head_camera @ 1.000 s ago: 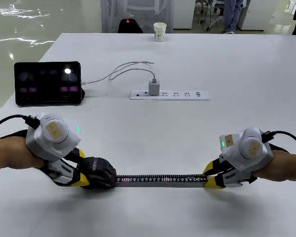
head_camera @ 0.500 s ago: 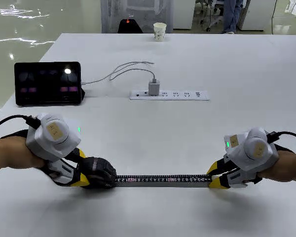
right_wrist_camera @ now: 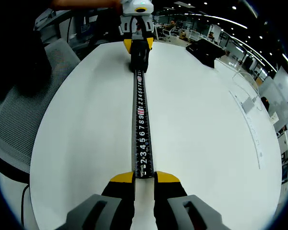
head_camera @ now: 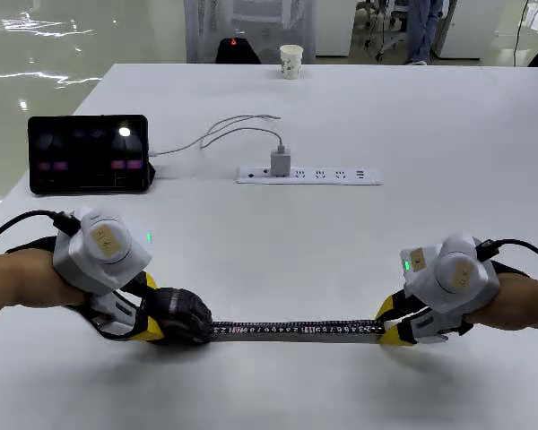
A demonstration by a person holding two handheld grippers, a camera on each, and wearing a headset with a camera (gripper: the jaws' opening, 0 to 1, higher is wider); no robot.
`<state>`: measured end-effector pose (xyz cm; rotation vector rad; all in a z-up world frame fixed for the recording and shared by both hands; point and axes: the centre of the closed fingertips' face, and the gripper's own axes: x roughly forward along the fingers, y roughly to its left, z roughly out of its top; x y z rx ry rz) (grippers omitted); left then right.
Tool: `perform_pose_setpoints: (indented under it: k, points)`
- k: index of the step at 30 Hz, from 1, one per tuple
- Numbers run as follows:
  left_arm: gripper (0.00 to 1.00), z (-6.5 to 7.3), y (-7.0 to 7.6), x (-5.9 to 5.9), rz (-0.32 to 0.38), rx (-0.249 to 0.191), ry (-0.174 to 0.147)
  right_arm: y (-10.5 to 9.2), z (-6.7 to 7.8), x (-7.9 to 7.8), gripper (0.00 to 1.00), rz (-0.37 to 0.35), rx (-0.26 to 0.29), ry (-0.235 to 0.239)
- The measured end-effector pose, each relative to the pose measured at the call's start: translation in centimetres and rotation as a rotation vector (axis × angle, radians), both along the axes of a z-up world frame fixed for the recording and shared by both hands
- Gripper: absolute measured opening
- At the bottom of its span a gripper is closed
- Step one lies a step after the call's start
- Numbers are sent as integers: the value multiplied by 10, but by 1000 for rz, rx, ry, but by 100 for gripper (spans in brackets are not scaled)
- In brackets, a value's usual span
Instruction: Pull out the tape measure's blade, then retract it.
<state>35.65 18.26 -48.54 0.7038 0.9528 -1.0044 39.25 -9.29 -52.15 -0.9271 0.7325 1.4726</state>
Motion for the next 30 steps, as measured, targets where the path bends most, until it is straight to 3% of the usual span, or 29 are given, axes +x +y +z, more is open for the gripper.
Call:
perform_pose_setpoints:
  k: [12,22,27,30]
  points:
    - [27,-1,2,1,10,22,-7,1,-1,0,13,11,-32,-19]
    - [33,-6,11,-7,53,39,-6,0,4,0,23,-2,-25,-44]
    - [38,-6,15,-14,85,27,0,-5,8,-4,28,-28,-16,-45]
    - [43,-4,15,-16,129,-14,10,-7,11,-5,31,-51,0,-49]
